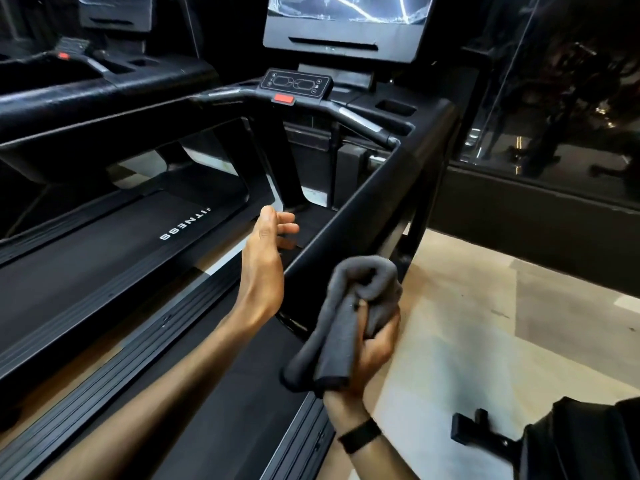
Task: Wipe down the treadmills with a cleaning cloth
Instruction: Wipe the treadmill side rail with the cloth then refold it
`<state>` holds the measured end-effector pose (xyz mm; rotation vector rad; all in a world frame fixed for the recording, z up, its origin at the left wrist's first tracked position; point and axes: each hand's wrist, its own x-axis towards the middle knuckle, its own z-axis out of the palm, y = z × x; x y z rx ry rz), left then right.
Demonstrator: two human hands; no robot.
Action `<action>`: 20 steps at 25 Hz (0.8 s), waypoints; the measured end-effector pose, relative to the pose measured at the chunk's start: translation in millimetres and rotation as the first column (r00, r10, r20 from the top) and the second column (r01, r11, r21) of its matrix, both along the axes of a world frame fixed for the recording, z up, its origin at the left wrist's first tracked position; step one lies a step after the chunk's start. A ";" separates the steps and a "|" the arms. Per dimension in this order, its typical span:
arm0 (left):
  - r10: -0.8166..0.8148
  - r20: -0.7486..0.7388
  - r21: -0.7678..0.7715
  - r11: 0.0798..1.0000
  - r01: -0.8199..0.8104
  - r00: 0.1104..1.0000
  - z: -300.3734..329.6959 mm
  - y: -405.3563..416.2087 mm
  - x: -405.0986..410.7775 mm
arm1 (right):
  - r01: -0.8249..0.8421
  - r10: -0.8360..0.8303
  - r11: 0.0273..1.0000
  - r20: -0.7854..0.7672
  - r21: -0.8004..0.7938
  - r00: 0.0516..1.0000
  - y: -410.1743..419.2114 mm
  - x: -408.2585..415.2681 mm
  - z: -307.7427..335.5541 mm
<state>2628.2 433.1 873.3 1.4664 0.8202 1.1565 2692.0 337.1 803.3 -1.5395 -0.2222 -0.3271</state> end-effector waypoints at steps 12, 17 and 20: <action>0.033 -0.009 0.023 0.999 -0.033 0.999 -0.2 -3.8 -1.0 | -0.391 0.393 0.919 -0.218 0.056 0.893 -7.7 31.6 2.4; 0.007 0.015 -0.003 1.000 -0.007 1.000 -3.2 0.4 -0.6 | -0.312 0.365 0.917 0.203 -0.251 0.909 -8.0 -32.5 17.2; 0.009 0.047 0.019 1.000 -0.010 0.999 -3.3 0.2 -0.6 | -0.329 0.443 0.878 0.331 -0.347 0.833 4.9 4.7 33.4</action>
